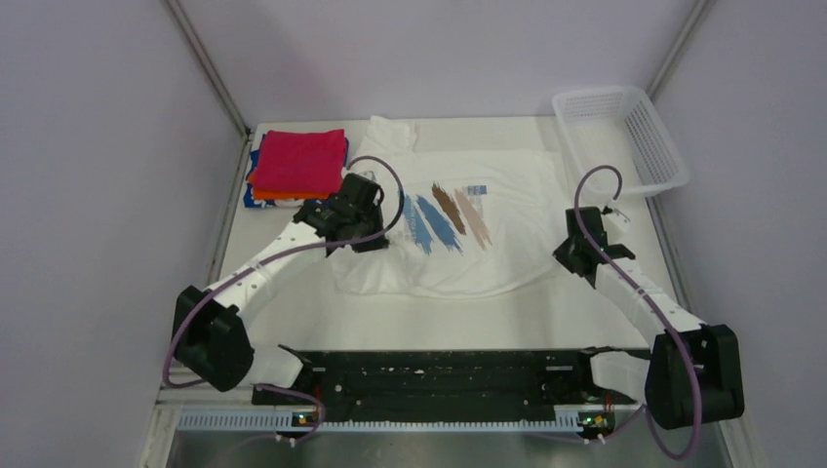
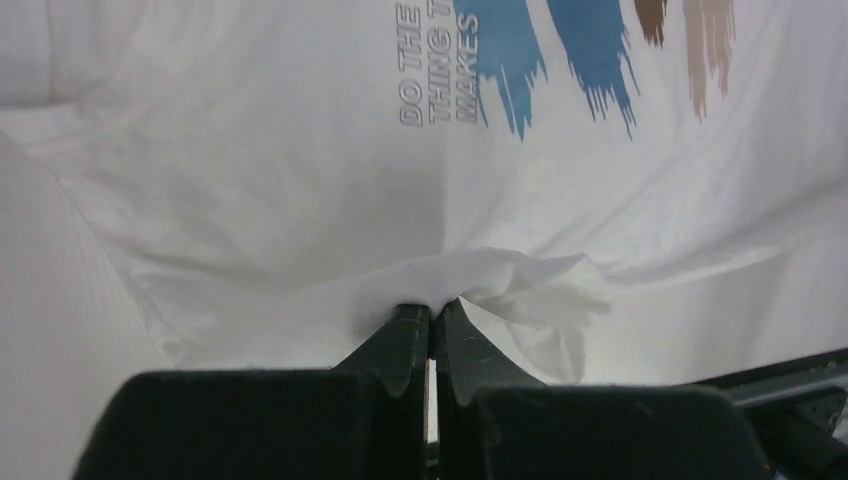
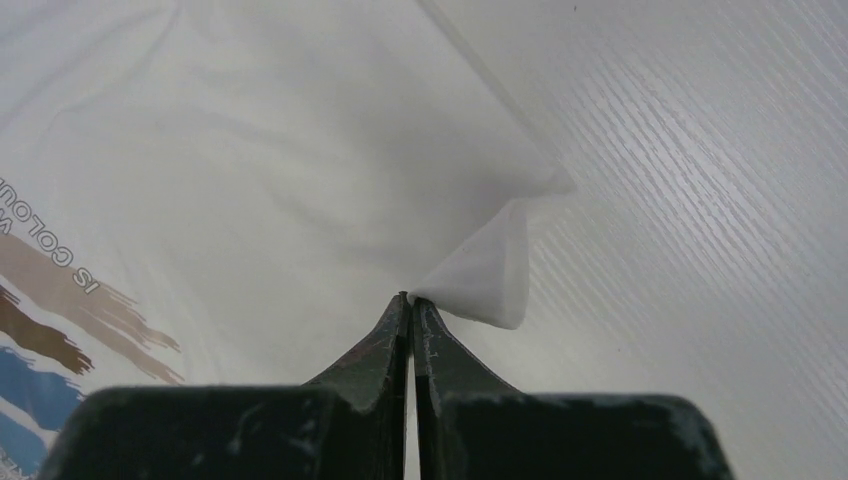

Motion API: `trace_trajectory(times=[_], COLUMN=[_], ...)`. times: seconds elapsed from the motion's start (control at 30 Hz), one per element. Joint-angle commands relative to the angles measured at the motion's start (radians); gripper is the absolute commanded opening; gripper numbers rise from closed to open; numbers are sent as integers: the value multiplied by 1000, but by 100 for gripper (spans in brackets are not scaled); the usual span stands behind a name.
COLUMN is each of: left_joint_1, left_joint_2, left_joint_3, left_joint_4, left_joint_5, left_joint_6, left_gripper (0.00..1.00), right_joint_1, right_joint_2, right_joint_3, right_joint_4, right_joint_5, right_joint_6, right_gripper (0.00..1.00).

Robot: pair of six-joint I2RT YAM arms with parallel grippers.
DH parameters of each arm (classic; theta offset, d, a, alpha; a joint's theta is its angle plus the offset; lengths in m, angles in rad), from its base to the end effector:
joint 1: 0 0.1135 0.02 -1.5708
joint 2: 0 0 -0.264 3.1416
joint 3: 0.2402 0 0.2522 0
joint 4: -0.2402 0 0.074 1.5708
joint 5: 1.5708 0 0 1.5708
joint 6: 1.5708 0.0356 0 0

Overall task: Fold and stack the t-shirts
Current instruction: Fold the flattened tshirt in 1/3 of the way

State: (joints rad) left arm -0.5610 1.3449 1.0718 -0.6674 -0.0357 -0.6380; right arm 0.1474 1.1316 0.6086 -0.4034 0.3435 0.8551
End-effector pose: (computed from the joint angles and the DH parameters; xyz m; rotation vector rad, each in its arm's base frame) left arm 0.2357 -0.1466 0.2740 -0.1137 2.5653 -0.4345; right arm 0.2140 0.0196 0.1961 0.9697 2.2207 0.0201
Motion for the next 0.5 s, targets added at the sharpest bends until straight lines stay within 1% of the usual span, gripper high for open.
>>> trace_trajectory(times=[0.0,0.1,0.2,0.47], left_joint_1=[80,120,141,168], left_joint_2=[91,150,173,129], left_joint_3=[131,188,215,201], left_joint_4=[-22,-40,-18,104], left_joint_5=[-9,-13,-15,-36], left_joint_6=[46,64,94,198], left_gripper=[0,0,0,0], right_joint_1=[-7,-6,-6,-15], right_joint_2=[60,103,143,228], right_joint_3=[98,144,187,286], right_joint_4=[14,18,25,28], right_joint_5=[26,48,71,92], right_joint_6=[-50,-62,-76,-103], right_gripper=[0,0,0,0])
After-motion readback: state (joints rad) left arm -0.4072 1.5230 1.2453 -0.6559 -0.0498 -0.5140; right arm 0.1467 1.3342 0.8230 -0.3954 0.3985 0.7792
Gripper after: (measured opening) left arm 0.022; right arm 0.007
